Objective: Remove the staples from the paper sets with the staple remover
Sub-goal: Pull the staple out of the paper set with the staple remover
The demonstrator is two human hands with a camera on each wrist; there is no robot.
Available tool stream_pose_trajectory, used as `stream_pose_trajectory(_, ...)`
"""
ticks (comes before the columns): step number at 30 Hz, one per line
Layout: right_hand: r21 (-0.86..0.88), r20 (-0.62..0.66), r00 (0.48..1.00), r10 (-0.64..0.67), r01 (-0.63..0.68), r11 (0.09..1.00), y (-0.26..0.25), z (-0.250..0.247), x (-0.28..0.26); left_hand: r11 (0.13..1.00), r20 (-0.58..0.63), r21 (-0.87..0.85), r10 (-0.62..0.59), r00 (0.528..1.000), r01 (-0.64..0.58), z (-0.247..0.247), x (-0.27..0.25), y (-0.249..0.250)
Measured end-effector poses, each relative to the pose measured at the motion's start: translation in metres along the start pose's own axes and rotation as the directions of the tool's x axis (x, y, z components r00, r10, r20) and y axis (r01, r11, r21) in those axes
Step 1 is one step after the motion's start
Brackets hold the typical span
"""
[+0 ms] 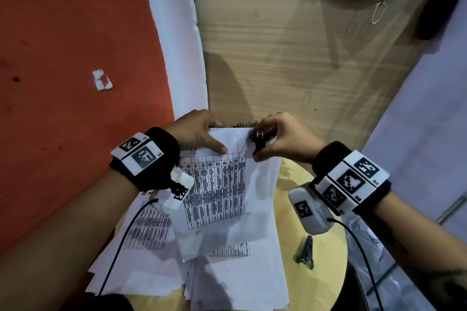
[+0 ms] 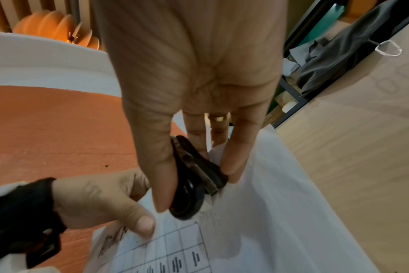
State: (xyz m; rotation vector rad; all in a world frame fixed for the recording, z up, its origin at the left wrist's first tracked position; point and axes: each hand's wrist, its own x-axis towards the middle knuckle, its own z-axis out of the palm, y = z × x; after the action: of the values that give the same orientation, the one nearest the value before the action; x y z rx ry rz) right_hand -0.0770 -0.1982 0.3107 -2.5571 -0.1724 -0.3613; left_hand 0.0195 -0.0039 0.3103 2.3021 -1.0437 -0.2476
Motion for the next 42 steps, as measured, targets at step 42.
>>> stream_pose_trajectory(42,0.389,-0.4,0.916,-0.04,0.209,0.897,0.011,0.015,-0.035,0.983,-0.24,-0.028,0.17,0.956,-0.181,0.007,0.001,0.024)
